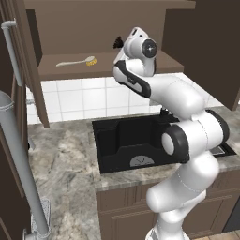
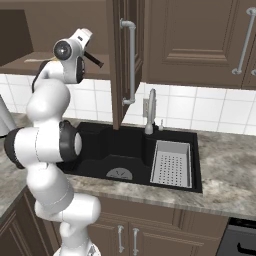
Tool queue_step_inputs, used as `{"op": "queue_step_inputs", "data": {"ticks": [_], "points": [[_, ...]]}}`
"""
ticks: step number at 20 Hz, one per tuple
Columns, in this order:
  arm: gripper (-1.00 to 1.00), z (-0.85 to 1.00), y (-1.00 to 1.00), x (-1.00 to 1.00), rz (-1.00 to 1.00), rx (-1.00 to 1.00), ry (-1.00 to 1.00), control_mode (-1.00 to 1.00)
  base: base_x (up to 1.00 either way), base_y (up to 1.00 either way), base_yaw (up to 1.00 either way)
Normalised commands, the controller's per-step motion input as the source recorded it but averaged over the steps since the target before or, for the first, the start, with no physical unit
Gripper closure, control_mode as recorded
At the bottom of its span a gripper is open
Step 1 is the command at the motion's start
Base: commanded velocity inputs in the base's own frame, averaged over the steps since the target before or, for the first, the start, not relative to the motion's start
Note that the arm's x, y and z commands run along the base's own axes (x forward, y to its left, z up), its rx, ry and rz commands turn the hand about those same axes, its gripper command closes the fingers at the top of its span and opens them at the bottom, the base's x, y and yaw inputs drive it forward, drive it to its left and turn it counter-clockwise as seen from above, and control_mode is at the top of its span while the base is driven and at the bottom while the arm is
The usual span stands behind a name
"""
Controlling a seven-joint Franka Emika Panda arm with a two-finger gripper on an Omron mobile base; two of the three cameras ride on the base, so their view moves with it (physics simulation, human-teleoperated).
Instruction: Pick up the dish brush and dish brush from the sink, and place them back in the cabinet, and close the cabinet doors.
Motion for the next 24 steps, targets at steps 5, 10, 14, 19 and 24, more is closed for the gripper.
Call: {"op": "queue_step_inputs", "data": {"ticks": [5, 10, 14, 19, 24], "points": [[1.00, -0.15, 0.12, 0.11, 0.01, 0.03, 0.00, -1.00, 0.00, 0.00, 0.00], [1.00, -0.12, 0.12, 0.21, 0.00, 0.00, 0.00, -1.00, 0.00, 0.00, 0.00], [1.00, -0.09, 0.09, 0.23, 0.00, 0.01, 0.00, -1.00, 0.00, 0.00, 0.00], [1.00, -0.13, 0.10, 0.17, 0.00, 0.02, 0.00, -1.00, 0.00, 0.00, 0.00], [1.00, -0.15, 0.06, 0.07, 0.00, 0.00, 0.01, -1.00, 0.00, 0.00, 0.00]]}}
